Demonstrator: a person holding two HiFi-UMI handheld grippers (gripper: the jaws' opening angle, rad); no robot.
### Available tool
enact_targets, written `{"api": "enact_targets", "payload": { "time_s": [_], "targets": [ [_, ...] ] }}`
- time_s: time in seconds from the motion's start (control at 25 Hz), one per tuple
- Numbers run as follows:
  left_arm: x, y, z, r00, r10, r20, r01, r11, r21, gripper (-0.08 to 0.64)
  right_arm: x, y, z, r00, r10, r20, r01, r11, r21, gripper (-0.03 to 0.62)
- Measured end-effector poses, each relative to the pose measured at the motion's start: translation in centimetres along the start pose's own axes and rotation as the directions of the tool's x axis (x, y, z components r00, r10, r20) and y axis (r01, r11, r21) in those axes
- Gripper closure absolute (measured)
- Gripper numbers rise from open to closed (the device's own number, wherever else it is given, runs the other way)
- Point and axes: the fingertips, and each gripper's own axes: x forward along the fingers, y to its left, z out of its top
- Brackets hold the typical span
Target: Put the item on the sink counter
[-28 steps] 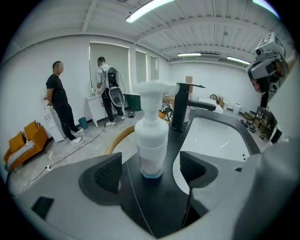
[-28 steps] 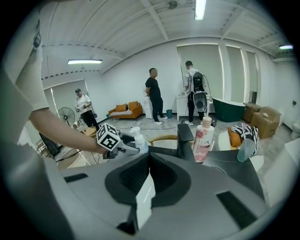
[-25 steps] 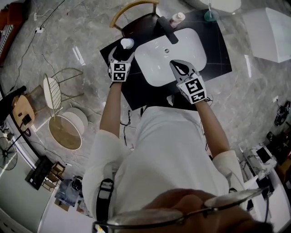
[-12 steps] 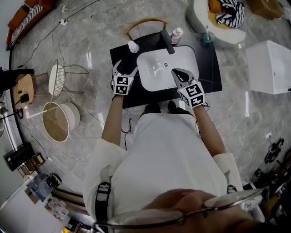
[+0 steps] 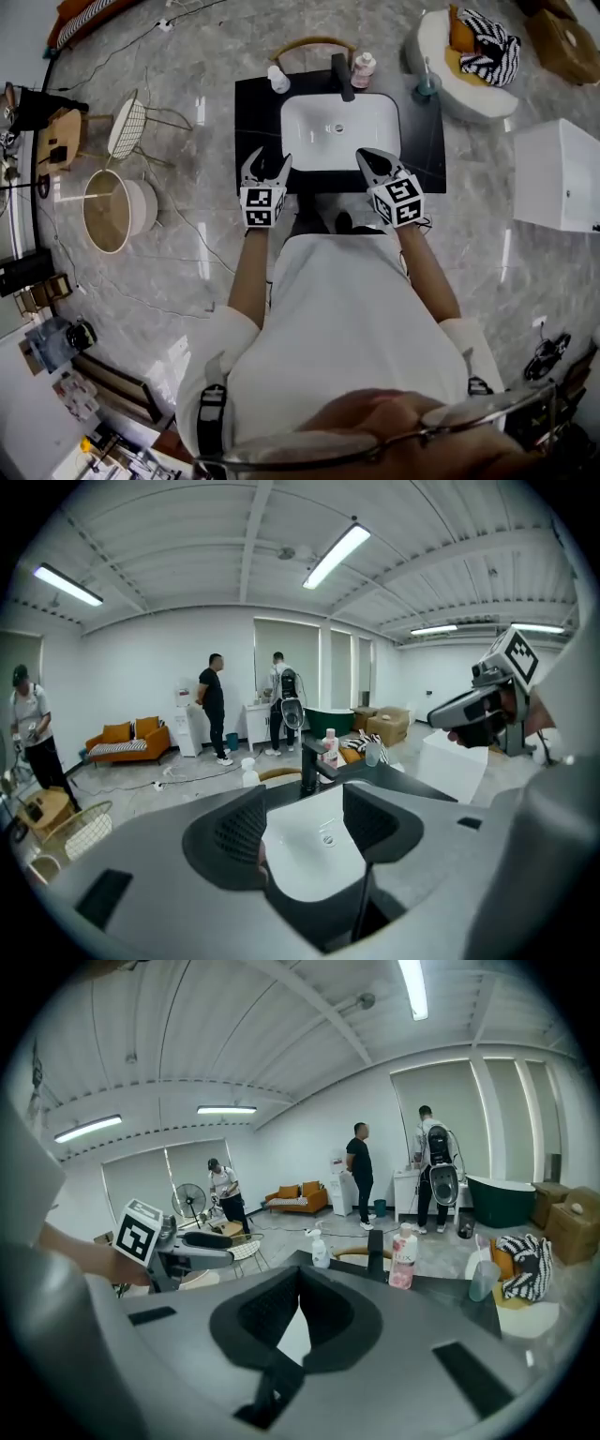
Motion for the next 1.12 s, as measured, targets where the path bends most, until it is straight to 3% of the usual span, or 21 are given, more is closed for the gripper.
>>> {"api": "enact_targets", "payload": {
  "time_s": [0.12,0.32,0.68,0.84,1.04,1.12],
  "targets": [
    [-2.9,-2.4,0.0,1.0,0.007,0.014,-0.006,0.998,-0.057,0.338,-1.1,0.8,-1.0,0.999,0.032,0.011,-0.032,0.999,-0.007,0.585],
    [-8.4,-4.4,1.2,0.998,0.043,0.048,-0.041,0.999,-0.024,0.38,-2.3,3.2,-1.4,0.996,0.08,0.04,-0.079,0.996,-0.029,0.586],
    [-15.8,-1.3,1.3,0.983,0.149,0.11,-0.14,0.986,-0.091,0.426,-2.0,9.0,0.6,0.985,0.16,0.07,-0.149,0.979,-0.142,0.586],
    [-17.3,-0.2,1.4,0.982,0.134,0.132,-0.121,0.988,-0.098,0.465,-1.4,11.2,2.0,0.983,0.166,0.083,-0.147,0.97,-0.192,0.586],
    [-19.8,1.8,1.5,0.983,0.098,0.155,-0.082,0.991,-0.105,0.555,-1.4,13.7,3.6,0.981,0.151,0.12,-0.129,0.977,-0.169,0.586],
    [-20.4,2.5,1.9,0.982,0.079,0.174,-0.058,0.991,-0.121,0.555,-1.8,13.9,4.4,0.98,0.139,0.142,-0.114,0.979,-0.172,0.586]
  ]
}}
